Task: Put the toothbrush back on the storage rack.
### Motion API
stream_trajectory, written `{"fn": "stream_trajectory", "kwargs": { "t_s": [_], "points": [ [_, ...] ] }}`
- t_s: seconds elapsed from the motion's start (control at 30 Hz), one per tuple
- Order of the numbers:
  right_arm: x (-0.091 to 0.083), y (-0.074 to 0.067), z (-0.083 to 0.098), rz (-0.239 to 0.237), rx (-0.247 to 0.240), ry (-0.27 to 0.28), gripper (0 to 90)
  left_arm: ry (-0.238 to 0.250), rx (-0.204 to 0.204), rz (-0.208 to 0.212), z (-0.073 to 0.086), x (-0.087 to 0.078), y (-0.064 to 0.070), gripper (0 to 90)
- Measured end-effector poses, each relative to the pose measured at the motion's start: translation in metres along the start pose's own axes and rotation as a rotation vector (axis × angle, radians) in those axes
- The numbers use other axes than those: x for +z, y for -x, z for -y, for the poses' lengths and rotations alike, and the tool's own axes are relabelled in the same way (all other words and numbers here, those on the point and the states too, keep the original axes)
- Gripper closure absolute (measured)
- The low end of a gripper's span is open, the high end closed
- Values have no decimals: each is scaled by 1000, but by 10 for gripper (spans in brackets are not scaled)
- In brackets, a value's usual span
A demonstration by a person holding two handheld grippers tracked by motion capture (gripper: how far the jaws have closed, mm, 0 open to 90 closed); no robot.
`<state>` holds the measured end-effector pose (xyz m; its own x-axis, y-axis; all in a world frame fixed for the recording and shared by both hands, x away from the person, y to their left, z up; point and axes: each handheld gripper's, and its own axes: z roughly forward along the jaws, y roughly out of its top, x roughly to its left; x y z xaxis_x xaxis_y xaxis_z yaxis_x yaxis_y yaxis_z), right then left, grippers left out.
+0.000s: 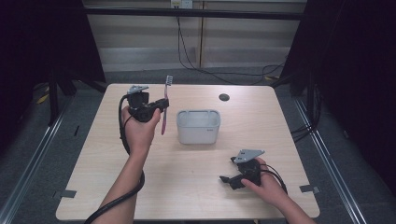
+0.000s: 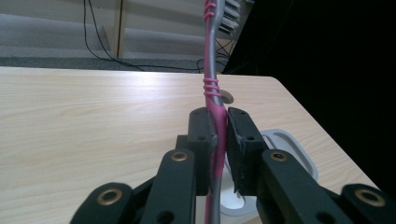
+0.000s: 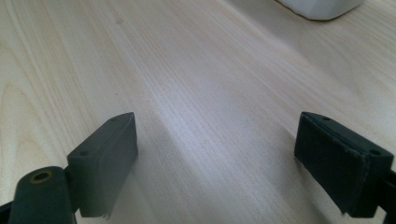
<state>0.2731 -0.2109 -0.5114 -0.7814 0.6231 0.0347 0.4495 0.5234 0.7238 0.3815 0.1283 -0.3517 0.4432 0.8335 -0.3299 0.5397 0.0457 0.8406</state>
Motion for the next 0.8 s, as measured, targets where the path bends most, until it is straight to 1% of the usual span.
{"fn": "stream_trajectory", "kwargs": {
  "t_s": [0.33,0.6,0.63,0.8],
  "points": [
    [0,0,0,1,3,0,128,8,13,6,-2,8,7,808],
    [0,0,0,2,-1,2,128,30,27,15,-10,13,16,808],
    [0,0,0,1,-1,2,128,27,29,16,-10,14,17,807],
    [0,0,0,1,-1,2,128,33,39,13,-9,21,20,807]
  ]
}}
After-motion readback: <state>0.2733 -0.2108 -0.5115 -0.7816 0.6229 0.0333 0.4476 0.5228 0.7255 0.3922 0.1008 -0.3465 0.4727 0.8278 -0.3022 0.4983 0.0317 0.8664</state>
